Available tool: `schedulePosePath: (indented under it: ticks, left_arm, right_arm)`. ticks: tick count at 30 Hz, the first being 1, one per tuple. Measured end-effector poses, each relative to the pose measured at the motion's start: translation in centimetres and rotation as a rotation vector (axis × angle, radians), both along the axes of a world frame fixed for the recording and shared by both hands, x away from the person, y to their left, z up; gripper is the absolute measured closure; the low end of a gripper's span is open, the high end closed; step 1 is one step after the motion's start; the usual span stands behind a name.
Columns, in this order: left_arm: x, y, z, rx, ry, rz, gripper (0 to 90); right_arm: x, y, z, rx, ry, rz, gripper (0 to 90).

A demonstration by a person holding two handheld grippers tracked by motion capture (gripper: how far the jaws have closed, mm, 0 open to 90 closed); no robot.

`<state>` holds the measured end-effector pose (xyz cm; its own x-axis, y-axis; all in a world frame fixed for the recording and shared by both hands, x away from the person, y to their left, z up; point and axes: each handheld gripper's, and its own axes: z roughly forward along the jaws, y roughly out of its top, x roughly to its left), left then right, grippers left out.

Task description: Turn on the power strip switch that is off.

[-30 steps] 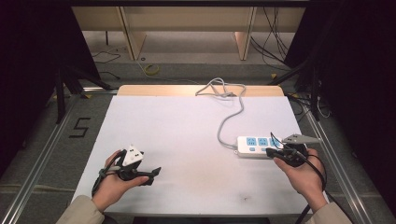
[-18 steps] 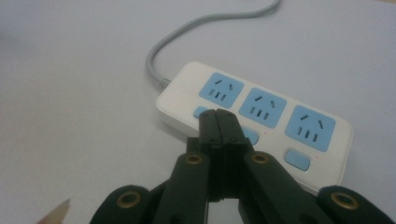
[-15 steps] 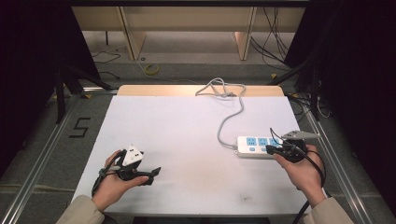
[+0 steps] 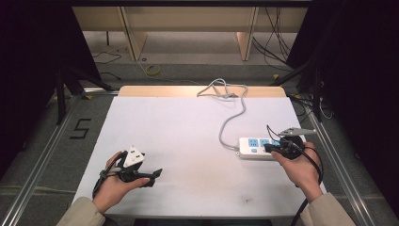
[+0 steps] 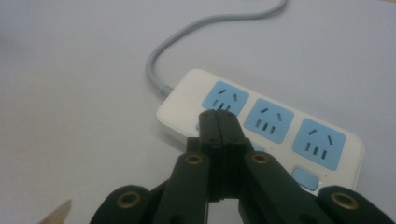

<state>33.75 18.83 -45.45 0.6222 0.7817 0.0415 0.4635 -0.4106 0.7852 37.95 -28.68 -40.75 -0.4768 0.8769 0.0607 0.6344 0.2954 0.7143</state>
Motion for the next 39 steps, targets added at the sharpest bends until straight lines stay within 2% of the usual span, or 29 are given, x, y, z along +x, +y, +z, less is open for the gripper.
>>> schedulePosePath:
  ticks: [22, 30, 39]
  left_arm:
    - [0.0, -0.1, 0.0, -0.003, 0.005, -0.002, 14.8]
    - [0.0, -0.1, -0.1, -0.004, 0.008, -0.004, 14.8]
    - [0.0, -0.2, -0.1, -0.004, 0.008, -0.006, 14.8]
  right_arm:
    - [1.5, 0.9, 0.1, -0.009, 0.043, 0.003, 90.0]
    - [2.0, 1.5, 0.3, -0.028, 0.06, 0.014, 90.0]
    - [3.2, 2.1, 0.6, -0.059, 0.116, 0.022, 90.0]
